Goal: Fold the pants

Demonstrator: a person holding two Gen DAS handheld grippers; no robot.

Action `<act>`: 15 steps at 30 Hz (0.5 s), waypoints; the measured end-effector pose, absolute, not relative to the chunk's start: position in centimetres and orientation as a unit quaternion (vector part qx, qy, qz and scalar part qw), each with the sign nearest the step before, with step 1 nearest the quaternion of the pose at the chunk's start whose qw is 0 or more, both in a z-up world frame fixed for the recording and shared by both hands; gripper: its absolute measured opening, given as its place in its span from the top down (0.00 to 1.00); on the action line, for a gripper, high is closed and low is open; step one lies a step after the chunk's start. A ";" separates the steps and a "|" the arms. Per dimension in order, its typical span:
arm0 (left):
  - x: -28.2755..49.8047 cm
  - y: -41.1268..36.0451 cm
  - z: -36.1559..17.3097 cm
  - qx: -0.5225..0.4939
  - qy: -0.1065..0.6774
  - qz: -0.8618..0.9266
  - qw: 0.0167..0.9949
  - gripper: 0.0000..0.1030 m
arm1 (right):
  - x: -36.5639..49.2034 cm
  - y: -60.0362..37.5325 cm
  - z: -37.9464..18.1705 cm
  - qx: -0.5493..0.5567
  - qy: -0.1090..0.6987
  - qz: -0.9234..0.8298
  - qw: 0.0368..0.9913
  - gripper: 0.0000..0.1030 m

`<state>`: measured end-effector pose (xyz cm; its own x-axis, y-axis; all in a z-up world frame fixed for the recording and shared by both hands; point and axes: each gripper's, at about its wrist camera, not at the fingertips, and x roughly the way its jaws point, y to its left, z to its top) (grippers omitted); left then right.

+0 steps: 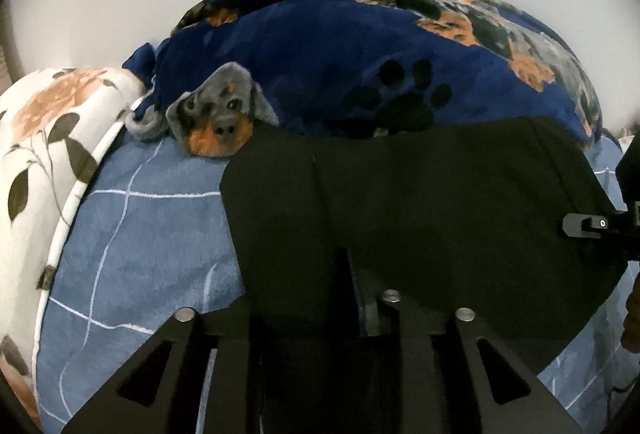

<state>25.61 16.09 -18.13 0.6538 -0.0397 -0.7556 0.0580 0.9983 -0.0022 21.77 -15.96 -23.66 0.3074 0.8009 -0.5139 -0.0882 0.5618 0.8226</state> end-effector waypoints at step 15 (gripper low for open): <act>25.4 16.7 -19.2 -0.001 0.402 -0.023 0.915 0.65 | 21.8 -15.0 -23.5 0.290 0.495 0.285 0.768 0.74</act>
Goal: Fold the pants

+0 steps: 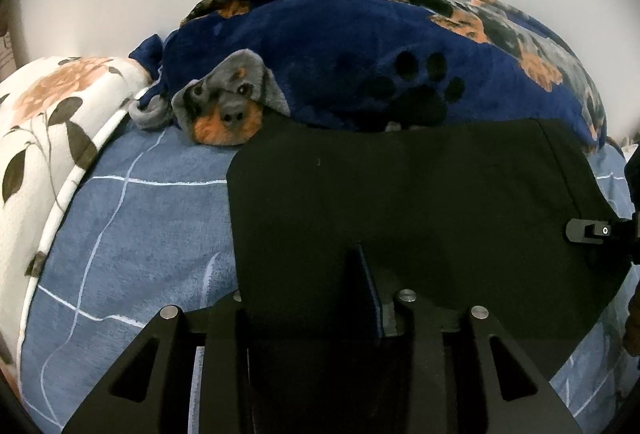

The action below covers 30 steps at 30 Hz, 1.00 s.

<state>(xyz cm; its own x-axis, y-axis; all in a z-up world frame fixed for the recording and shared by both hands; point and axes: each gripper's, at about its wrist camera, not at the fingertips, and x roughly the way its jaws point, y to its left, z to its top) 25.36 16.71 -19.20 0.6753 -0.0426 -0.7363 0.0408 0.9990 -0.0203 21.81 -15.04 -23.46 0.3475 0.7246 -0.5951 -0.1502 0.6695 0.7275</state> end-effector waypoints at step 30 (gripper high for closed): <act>25.0 17.1 -19.7 -0.016 0.394 -0.015 0.919 0.61 | 19.1 -12.0 -21.7 0.152 0.421 0.205 0.870 0.60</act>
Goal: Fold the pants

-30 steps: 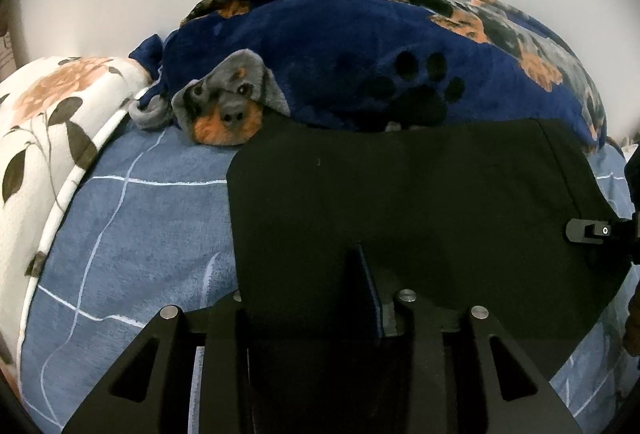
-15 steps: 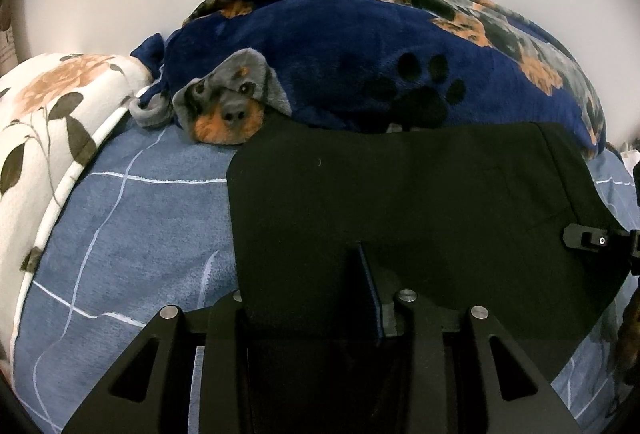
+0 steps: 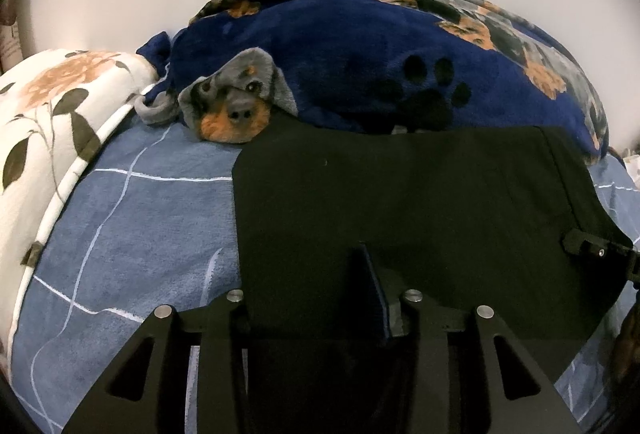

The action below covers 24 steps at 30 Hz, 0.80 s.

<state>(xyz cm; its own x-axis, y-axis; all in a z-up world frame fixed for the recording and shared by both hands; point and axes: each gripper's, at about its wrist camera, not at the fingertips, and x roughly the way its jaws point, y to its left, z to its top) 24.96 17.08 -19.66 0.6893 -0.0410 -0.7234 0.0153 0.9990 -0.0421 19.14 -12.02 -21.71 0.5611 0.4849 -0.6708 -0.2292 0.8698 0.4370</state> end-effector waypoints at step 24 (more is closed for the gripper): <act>24.8 17.4 -19.7 -0.015 0.392 0.001 0.920 0.51 | 18.4 -10.3 -21.2 0.090 0.416 0.199 0.883 0.35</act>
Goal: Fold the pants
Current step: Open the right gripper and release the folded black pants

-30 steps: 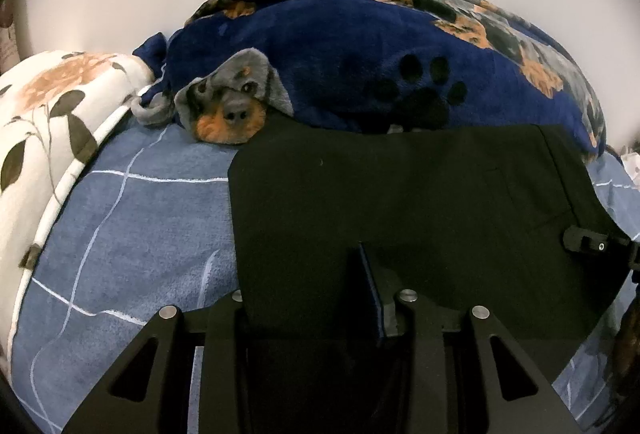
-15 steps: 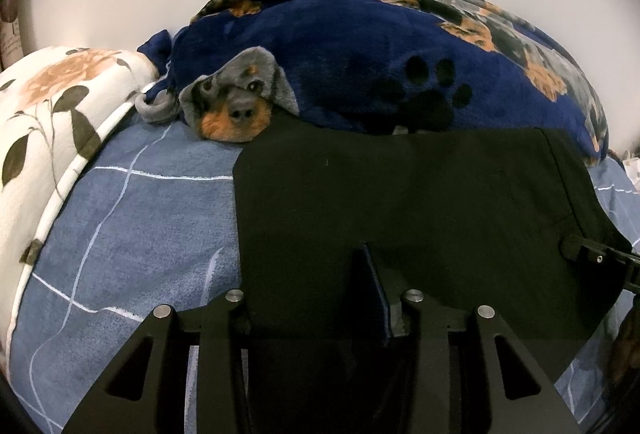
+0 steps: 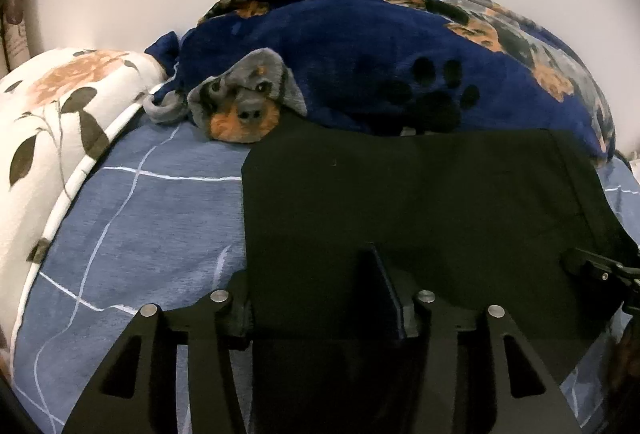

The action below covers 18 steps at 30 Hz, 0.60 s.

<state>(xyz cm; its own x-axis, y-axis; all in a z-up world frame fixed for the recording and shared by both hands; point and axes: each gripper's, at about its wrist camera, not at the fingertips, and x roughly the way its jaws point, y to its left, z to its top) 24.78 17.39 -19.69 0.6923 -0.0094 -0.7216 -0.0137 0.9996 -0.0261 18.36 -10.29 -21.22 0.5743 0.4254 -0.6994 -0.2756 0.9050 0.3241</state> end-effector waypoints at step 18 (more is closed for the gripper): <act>22.8 17.1 -17.9 0.019 0.349 0.060 0.935 0.30 | 15.2 -11.7 -17.7 0.116 0.371 0.156 0.908 0.15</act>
